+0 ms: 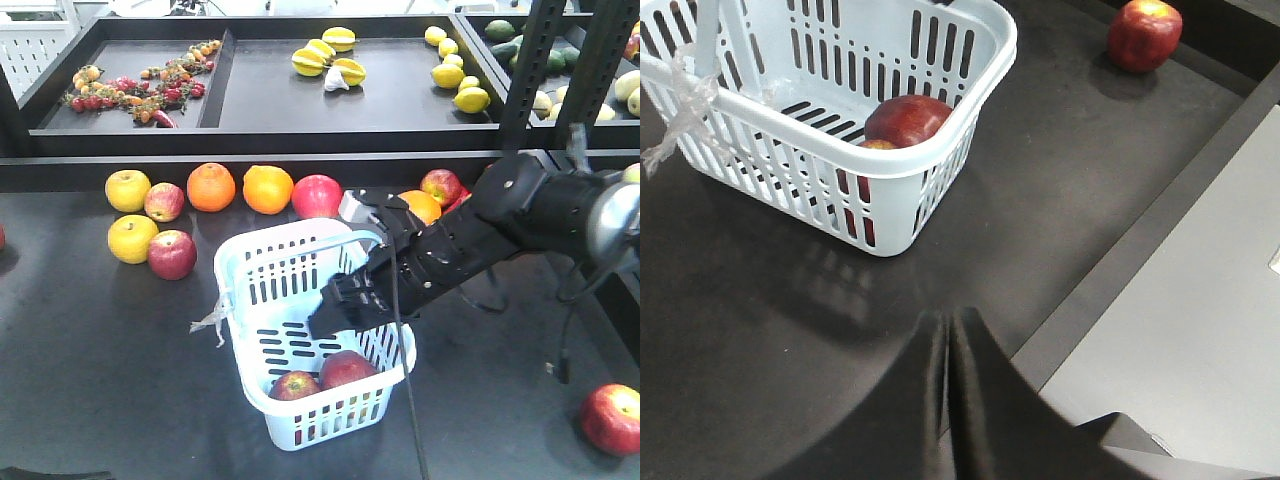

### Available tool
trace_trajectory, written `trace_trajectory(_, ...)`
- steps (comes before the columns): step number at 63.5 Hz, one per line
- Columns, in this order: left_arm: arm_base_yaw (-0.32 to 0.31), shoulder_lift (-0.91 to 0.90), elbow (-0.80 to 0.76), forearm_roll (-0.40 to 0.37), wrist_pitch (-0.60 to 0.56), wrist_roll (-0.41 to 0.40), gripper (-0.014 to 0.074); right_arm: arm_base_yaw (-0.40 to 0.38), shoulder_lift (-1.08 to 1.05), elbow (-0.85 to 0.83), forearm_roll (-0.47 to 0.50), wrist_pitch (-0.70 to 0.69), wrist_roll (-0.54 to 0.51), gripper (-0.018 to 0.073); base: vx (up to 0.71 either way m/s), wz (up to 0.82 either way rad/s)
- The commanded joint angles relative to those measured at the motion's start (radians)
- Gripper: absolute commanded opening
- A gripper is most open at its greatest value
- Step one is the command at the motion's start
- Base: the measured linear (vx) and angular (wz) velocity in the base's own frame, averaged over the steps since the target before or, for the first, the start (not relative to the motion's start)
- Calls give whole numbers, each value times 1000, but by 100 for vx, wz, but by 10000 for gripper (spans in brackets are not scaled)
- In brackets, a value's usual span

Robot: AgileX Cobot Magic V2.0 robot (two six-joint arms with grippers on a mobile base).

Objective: Pick three apples into basket with both arms
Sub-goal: 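Carry the apple over the basket and open the right gripper, then withdraw the right gripper toward a third red apple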

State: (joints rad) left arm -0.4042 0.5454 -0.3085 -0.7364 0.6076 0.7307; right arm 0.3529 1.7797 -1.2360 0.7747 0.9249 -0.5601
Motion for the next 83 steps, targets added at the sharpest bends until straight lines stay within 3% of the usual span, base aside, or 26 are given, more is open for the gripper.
trace_trajectory(1, -4, 5, -26, -34, -43, -10, -8, -4, -91, -25, -39, 34, 63, 228, 0, 0)
trace_trajectory(8, -4, 5, -26, -34, -43, -10, -8, -4, -160, -25, -129, 73, 101, -18, 0, 0)
trace_trajectory(17, -4, 5, -26, -34, -43, -10, -8, -4, -267, -25, -264, 118, 213, -9, 0, 0)
trace_trajectory(21, -4, 5, -26, -34, -43, -10, -8, -4, -326, -22, -371, 125, 289, -9, 0, 0)
trace_trajectory(35, -4, 5, -26, -34, -43, -10, -8, -4, -480, -22, -960, 191, 668, -9, 0, 0)
trace_trajectory(41, -4, 5, -26, -34, -43, -10, -8, -23, -506, -22, -1070, 231, 735, -9, 0, 0)
trace_trajectory(50, -4, 5, -26, -34, -43, -10, -8, -176, -504, -22, -1060, 244, 725, -8, 0, 0)
trace_trajectory(54, -4, 5, -26, -34, -43, -10, -8, -280, -504, -22, -1020, 222, 675, -7, 0, 0)
trace_trajectory(58, -4, 5, -26, -34, -43, -10, -8, -369, -500, -22, -946, 216, 595, -5, 0, 0)
trace_trajectory(66, -4, 5, -26, -34, -43, -10, -8, -552, -459, -22, -709, 242, 405, 32, 0, 0)
trace_trajectory(74, -4, 5, -26, -34, -43, -10, -8, -654, -382, -22, -583, 274, 284, 169, 0, 0)
trace_trajectory(83, -4, 5, -26, -34, -43, -10, -8, -673, -283, -22, -587, 294, 266, 439, 0, 0)
